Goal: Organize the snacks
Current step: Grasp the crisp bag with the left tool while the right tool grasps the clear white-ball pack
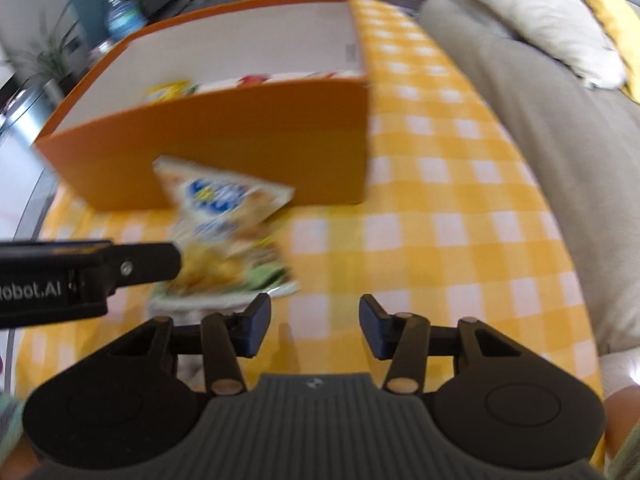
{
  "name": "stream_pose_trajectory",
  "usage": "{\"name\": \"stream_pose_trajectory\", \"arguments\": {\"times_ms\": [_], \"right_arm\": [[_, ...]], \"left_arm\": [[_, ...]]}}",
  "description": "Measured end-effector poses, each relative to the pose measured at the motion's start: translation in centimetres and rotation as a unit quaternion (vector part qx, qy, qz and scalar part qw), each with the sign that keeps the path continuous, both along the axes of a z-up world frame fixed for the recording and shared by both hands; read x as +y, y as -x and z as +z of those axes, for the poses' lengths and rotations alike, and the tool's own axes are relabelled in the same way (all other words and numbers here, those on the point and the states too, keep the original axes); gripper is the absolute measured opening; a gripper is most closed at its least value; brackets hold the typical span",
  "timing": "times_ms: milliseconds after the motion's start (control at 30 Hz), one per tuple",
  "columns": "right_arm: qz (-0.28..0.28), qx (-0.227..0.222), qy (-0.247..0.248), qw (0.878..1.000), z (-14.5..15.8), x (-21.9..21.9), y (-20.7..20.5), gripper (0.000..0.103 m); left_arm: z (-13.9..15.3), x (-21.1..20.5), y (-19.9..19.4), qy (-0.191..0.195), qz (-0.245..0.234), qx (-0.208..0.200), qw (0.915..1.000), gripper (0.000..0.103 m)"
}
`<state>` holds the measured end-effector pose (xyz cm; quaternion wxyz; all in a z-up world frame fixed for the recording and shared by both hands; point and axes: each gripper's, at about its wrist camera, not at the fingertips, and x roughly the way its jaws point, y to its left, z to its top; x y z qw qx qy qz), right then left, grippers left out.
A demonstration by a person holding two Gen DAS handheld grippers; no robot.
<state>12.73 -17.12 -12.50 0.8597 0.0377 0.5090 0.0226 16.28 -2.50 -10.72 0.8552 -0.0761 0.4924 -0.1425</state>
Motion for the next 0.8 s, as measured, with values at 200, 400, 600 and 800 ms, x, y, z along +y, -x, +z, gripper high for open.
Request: {"name": "stream_pose_trajectory", "arguments": {"times_ms": [200, 400, 600, 800], "right_arm": [[-0.023, -0.001, -0.005, 1.000, -0.2, -1.0, -1.1, 0.048], [-0.011, -0.001, -0.010, 1.000, -0.6, -0.4, -1.5, 0.047], [-0.008, 0.005, -0.014, 1.000, -1.0, -0.1, -1.7, 0.047], [-0.009, 0.001, -0.017, 1.000, -0.6, -0.1, -1.4, 0.047]], "left_arm": [[-1.9, -0.9, -1.8, -0.006, 0.000, 0.009, 0.9999, 0.082], [-3.5, -0.6, -2.3, -0.007, 0.003, 0.024, 0.9997, 0.077], [-3.7, -0.6, -2.0, 0.010, -0.001, 0.011, 0.9999, 0.054], [-1.7, -0.5, -1.2, 0.014, 0.001, -0.006, 0.9999, 0.039]]}}
